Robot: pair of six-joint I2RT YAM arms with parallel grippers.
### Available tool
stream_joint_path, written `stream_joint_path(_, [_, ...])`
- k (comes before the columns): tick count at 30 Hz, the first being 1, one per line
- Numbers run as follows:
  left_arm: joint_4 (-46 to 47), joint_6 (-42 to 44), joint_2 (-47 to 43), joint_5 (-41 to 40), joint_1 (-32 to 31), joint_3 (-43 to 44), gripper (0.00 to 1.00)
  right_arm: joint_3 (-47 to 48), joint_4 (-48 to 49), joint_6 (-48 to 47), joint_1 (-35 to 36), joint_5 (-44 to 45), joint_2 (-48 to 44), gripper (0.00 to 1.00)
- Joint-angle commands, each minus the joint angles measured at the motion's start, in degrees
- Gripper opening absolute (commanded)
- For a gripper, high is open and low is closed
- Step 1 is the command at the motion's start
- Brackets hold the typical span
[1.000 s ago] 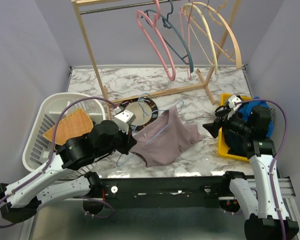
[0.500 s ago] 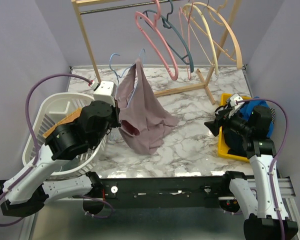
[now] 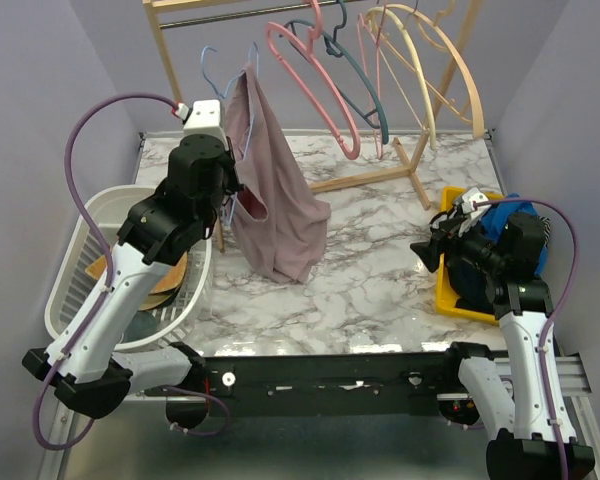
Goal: Place the tank top on the hanger
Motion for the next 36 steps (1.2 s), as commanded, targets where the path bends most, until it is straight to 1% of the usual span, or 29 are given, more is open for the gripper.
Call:
stream_joint_path(1, [9.5, 0.3, 2.5, 4.1, 4.6, 4.8, 0.0, -0.4, 0.5, 0.7, -0.4, 0.7, -0.8, 0.97])
stream_joint_path(3, [10.5, -0.6, 3.5, 5.1, 6.8, 5.8, 0.0, -0.3, 0.4, 0.8, -0.4, 0.4, -0.9, 0.97])
stream_joint_path(7, [12.6, -2.3, 6.1, 7.4, 9.5, 7.3, 0.0, -0.4, 0.1, 0.8, -0.4, 0.1, -1.2, 0.97])
stream_joint_path(20, [19.2, -5.8, 9.4, 10.1, 14.4, 6.6, 0.0, -0.3, -0.3, 0.7, -0.4, -0.4, -1.3, 0.97])
stream_joint_path(27, [19.3, -7.9, 12.5, 13.1, 17.7, 8.2, 0.0, -0.4, -0.2, 0.5, -0.4, 0.1, -1.3, 0.97])
stream_joint_path(36, [20.8, -8.3, 12.1, 14.2, 19.4, 3.8, 0.0, -0.5, 0.0, 0.5, -0.5, 0.3, -1.2, 0.97])
